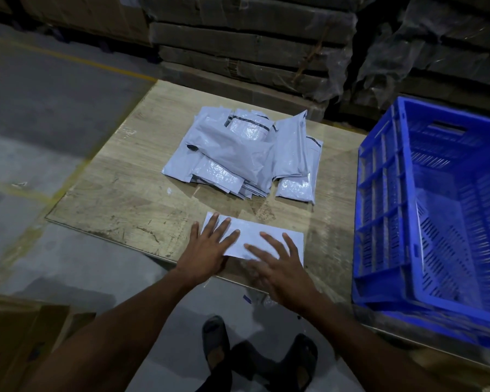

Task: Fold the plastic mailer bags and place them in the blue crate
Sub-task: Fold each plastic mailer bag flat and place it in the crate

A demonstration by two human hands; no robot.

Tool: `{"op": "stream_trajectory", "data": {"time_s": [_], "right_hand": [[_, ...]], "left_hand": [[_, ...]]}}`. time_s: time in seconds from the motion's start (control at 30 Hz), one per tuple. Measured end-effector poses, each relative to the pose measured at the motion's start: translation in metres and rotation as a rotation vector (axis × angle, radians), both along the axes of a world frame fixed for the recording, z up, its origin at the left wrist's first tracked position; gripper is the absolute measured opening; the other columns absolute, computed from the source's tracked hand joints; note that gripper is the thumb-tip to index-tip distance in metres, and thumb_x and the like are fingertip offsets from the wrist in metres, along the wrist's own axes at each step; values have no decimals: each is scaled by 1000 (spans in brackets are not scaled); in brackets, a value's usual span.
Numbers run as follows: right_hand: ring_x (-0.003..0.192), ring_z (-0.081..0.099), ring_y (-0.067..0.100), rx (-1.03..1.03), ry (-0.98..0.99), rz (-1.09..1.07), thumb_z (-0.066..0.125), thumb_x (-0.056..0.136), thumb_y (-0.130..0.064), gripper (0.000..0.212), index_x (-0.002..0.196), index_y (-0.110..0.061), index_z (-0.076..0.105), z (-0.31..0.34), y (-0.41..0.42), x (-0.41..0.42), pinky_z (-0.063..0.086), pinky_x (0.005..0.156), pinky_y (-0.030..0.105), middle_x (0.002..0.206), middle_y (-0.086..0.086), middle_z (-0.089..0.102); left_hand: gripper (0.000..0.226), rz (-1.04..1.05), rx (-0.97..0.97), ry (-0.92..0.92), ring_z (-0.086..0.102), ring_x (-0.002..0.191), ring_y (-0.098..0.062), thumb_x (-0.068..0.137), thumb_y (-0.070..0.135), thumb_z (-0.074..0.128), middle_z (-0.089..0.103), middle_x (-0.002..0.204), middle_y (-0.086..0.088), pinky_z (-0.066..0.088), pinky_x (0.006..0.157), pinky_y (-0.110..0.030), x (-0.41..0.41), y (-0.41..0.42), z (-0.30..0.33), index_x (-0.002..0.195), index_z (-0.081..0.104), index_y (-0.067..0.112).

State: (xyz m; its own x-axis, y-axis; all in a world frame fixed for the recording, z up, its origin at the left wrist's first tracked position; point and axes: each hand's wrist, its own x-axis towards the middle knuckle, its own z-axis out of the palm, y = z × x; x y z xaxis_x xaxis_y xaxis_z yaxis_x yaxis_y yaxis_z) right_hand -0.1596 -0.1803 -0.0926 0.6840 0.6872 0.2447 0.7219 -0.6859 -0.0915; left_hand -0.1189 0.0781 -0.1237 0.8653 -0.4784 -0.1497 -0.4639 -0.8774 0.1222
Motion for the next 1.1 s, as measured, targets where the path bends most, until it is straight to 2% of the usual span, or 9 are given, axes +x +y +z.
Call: {"op": "stream_trajectory", "data": {"time_s": [0.13,0.23,0.33,0.5,0.6,0.73,0.87,0.93,1.1], "right_hand": [[151,22,42,-120,-87,216,56,102,-17,28,126,-24,69,-2,1,-4,22,110,75,140,-8,61],[146,32,44,-216,-2,187,66,97,-23,32,129,-25,66,-2,2,8,35,108,66,141,-6,60],[122,62,36,-176,27,181,80,81,-12,31,111,-17,74,7,-2,21,59,75,40,127,1,69],[112,65,32,-158,101,87,42,87,-15,33,109,-14,67,35,-16,29,57,51,36,140,6,59],[104,67,31,-81,236,65,59,82,-5,37,117,-14,66,49,-17,28,60,62,44,145,7,55],[113,67,17,26,452,108,61,80,-3,46,122,-18,70,62,-17,30,60,86,36,144,0,58],[111,67,26,-140,349,106,71,68,-3,48,113,-22,75,63,-26,56,61,79,45,129,-5,69],[123,61,33,-238,296,89,76,67,-1,44,106,-21,77,60,-29,69,56,90,52,125,-3,71],[136,50,35,-274,254,-174,63,90,-24,33,122,-20,68,28,-12,60,40,108,58,138,6,62]], "left_hand": [[98,-22,-72,0,41,144,-48,65,24,92,48,156,-16,37,97,-79,-3,0,4,149,41,25],[78,-2,-167,32,32,150,-46,83,25,65,42,161,-16,32,103,-81,-4,-1,9,152,30,29],[83,117,-335,38,13,158,-38,91,28,50,17,171,-13,25,116,-72,-6,-2,10,160,5,32],[94,239,-505,-65,-5,159,-35,102,44,49,-12,171,-20,17,126,-55,-16,13,-11,163,-9,4],[89,258,-368,-51,0,160,-31,104,58,31,-4,172,-19,16,126,-50,-22,8,-18,163,-9,6],[82,271,-184,-103,11,158,-36,106,60,13,7,171,-21,21,124,-53,-25,1,-21,164,1,3],[85,263,-187,-105,9,158,-37,105,60,23,4,171,-21,18,123,-53,-25,2,-22,163,-12,10],[86,253,-177,-92,5,159,-36,104,59,27,-2,172,-20,13,123,-51,-24,2,-20,163,-16,13],[76,238,-91,-25,2,159,-37,105,57,27,-6,172,-19,11,123,-52,-23,0,-18,165,8,15]]}}
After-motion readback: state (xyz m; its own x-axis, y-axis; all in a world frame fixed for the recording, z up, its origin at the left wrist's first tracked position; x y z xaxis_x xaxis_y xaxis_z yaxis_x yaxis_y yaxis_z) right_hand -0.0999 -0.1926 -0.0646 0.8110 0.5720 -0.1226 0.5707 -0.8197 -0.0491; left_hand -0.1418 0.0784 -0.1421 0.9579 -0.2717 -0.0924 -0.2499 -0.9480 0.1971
